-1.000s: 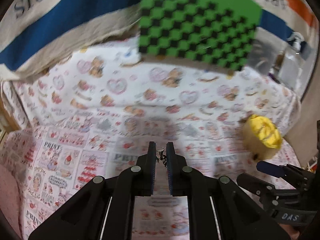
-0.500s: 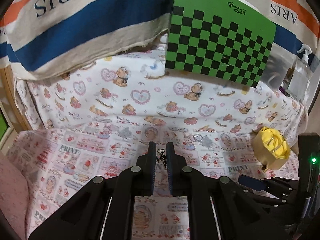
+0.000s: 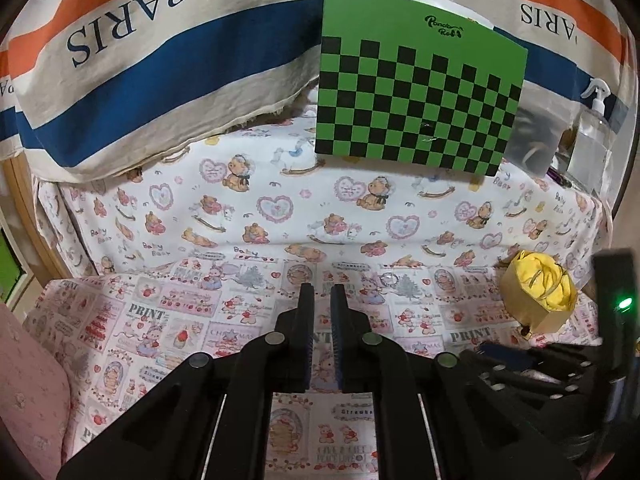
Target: Organize jewelry
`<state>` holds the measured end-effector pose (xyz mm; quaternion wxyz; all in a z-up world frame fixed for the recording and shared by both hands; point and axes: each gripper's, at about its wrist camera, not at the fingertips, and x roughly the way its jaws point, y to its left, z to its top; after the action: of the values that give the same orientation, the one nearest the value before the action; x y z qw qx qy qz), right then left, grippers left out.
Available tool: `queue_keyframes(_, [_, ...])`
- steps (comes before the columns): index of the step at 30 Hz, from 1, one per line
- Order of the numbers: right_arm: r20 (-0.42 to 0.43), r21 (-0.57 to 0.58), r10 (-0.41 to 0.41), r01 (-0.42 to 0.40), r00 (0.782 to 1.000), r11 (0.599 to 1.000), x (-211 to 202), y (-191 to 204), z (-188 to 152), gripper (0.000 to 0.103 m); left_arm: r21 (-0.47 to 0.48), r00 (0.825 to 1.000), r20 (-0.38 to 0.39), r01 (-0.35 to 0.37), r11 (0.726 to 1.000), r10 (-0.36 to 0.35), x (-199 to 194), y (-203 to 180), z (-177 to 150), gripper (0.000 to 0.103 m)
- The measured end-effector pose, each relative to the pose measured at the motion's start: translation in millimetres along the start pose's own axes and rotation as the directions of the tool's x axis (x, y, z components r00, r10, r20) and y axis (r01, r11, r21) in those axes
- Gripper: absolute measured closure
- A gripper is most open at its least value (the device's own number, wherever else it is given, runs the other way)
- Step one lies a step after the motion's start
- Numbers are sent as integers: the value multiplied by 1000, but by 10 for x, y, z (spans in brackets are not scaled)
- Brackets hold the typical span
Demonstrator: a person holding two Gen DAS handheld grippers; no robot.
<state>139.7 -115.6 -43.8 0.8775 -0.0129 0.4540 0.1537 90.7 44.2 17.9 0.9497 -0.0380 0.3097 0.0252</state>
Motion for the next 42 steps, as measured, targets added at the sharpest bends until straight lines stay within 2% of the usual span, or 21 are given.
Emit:
queue_keyframes(2, [22,6,7,-7,1000,1000,-103,-30,5,83,7,1000,-18,-14,1000,15,29,4,-2,96])
queue_keyframes(4, [57,10,25,-26,998,1000,-244,-76,0,83,9,998,-55,-26,1000,26,102,28,-9,91])
queue_keyframes(6, [95,20,35,-37,995,999,-383,-141,-18,83,2,994,-104,-34,999,34,195,67,-30,67])
queue_keyframes(7, [107,26,36,-39,994,999,-433,-180,-28,83,-12,992,-126,-32,999,30,242,98,-41,66])
queue_keyframes(11, [148,68,54,-65,988,996,-576,-343,-59,83,-40,981,-195,-20,999,11,437,185,-88,66])
queue_keyframes(16, [139,95,56,-69,989,993,-546,-446,-86,83,-46,973,-229,-23,999,12,648,257,-137,67])
queue_keyframes(21, [151,109,57,-74,987,991,-593,-527,-103,83,-97,957,-283,33,995,-60,762,322,-184,69])
queue_keyframes(25, [162,131,43,-65,986,989,-638,-612,-97,83,-94,953,-293,50,994,-75,773,298,-194,73])
queue_keyframes(28, [165,155,42,-68,985,986,-662,-682,-97,83,-133,938,-323,85,988,-124,829,315,-214,80])
queue_keyframes(31, [174,170,42,-72,984,983,-696,-742,-100,83,-117,940,-326,68,991,-103,838,302,-217,83])
queue_keyframes(36, [186,190,42,-78,982,979,-741,-820,-99,83,-116,941,-320,76,990,-110,821,275,-212,83])
queue_keyframes(42, [219,229,42,-93,975,969,-859,-980,-94,83,-88,962,-248,93,992,-113,536,217,-113,83])
